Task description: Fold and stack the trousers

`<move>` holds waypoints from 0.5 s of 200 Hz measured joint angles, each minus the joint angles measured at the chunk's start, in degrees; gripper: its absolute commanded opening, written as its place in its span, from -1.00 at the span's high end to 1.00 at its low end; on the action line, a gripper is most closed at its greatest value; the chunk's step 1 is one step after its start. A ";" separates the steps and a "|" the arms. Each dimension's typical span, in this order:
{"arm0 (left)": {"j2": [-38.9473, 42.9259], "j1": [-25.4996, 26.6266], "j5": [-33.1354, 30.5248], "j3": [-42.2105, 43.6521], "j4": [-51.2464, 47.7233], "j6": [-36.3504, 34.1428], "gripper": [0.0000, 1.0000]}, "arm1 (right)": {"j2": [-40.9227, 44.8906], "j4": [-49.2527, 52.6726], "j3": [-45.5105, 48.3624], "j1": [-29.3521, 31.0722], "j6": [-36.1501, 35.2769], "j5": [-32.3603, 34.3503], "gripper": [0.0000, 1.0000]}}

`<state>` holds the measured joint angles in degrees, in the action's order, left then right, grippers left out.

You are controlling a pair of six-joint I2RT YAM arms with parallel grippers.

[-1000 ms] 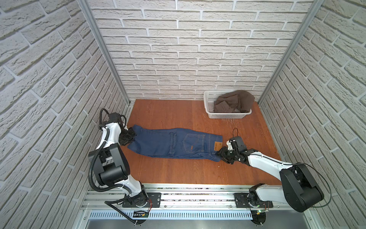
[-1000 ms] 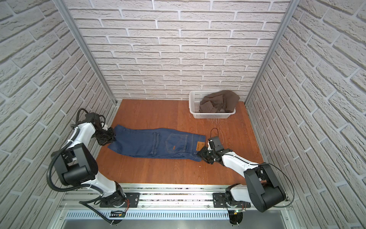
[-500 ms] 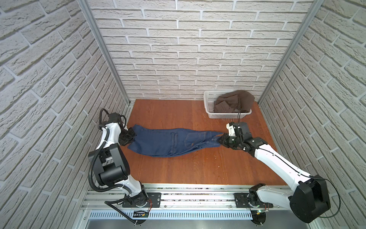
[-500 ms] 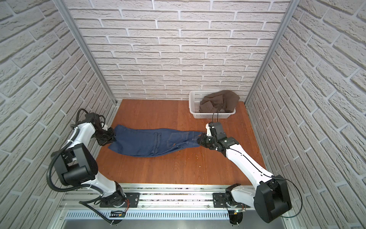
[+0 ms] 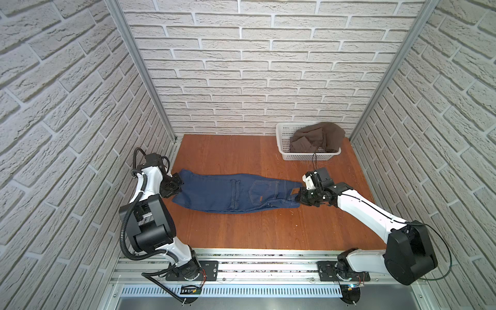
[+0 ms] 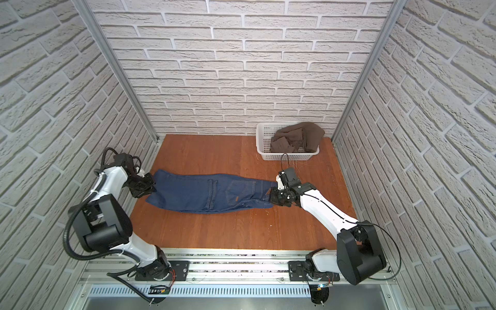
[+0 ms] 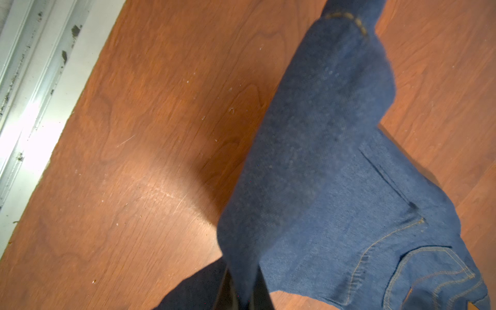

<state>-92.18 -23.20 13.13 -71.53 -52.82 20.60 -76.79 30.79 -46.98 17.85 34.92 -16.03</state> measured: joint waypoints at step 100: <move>0.09 -0.31 -0.09 -0.09 -0.17 0.00 1.00 | -2.75 -3.04 5.38 0.07 1.75 -3.13 0.89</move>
<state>-92.09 -23.51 13.04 -71.61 -52.99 20.60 -79.55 27.75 -41.60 17.91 36.67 -19.16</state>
